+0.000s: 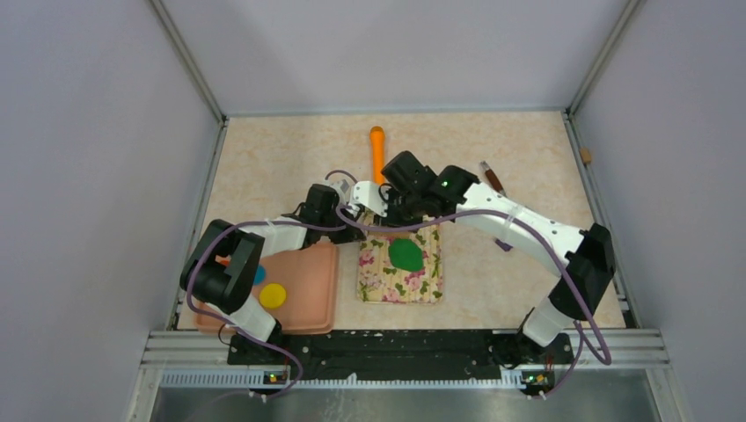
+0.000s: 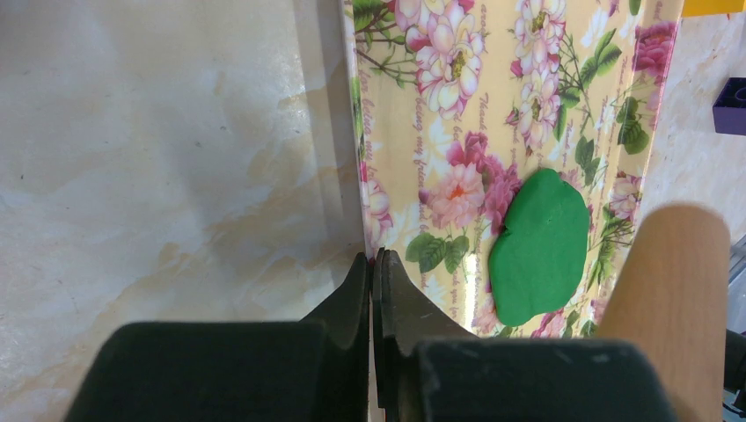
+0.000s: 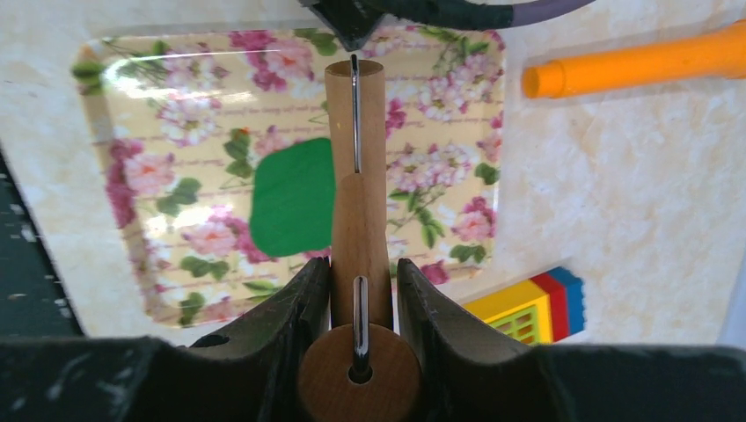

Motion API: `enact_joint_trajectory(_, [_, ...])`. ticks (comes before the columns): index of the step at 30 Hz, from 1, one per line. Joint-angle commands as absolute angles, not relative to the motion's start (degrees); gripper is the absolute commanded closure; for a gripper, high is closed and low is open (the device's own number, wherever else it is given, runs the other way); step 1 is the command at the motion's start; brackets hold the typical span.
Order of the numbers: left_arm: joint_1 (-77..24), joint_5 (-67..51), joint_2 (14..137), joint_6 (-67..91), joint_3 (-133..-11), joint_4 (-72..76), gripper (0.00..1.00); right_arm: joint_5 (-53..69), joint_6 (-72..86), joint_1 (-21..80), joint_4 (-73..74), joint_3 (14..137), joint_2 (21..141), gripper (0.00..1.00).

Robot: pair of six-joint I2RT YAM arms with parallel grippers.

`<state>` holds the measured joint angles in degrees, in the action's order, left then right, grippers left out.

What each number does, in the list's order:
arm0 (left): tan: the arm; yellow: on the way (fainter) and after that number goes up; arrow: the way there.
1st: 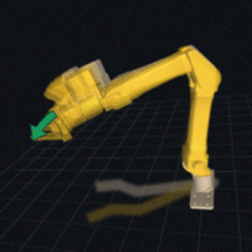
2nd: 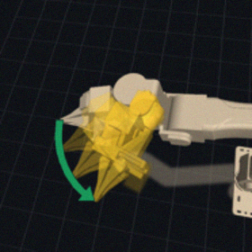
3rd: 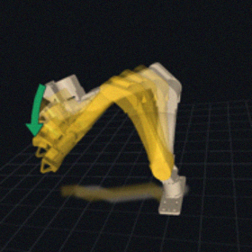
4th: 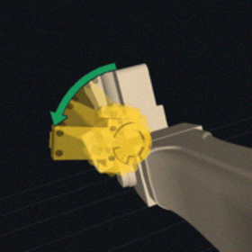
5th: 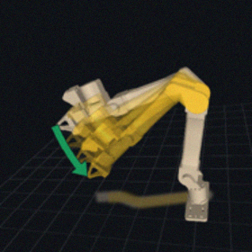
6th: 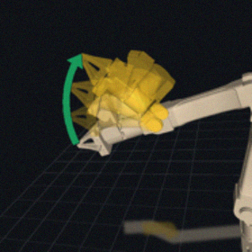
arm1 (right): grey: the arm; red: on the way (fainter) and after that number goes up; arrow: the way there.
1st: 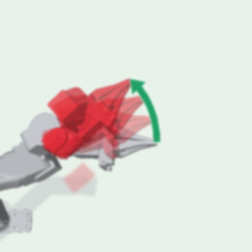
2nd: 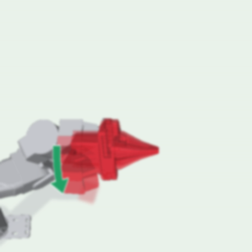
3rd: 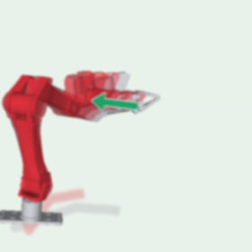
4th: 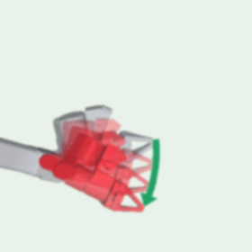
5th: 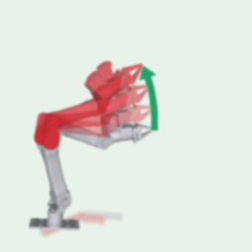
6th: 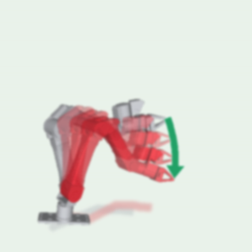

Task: Roll out the dumpling wrappers from the dough

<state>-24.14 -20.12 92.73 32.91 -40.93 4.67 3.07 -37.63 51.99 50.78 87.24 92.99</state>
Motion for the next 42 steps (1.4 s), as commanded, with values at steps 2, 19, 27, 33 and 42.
enact_joint_trajectory(2, [-24.5, -20.7, 91.7, 32.1, -41.8, 5.1, 1.00, 5.4, -24.7, 53.4, 54.2, 87.3, 88.6, 1.00])
enact_joint_trajectory(19, [-24.5, -21.3, 92.0, 27.7, -42.8, 2.5, 1.00, 37.6, 7.9, 33.8, 43.3, 76.5, 81.3, 1.00])
enact_joint_trajectory(27, [-24.5, -20.4, 91.6, 30.7, -43.9, 0.3, 1.00, 34.0, 16.0, 30.4, 30.9, 65.3, 81.3, 1.00])
enact_joint_trajectory(33, [-24.5, -19.8, 91.8, 32.9, -42.4, 1.4, 1.00, 32.3, 17.0, 28.3, 31.6, 62.6, 82.2, 1.00])
enact_joint_trajectory(42, [-24.5, -19.7, 92.6, 33.3, -42.7, 2.9, 1.00, 23.0, 16.7, 28.2, 32.6, 60.2, 87.9, 1.00])
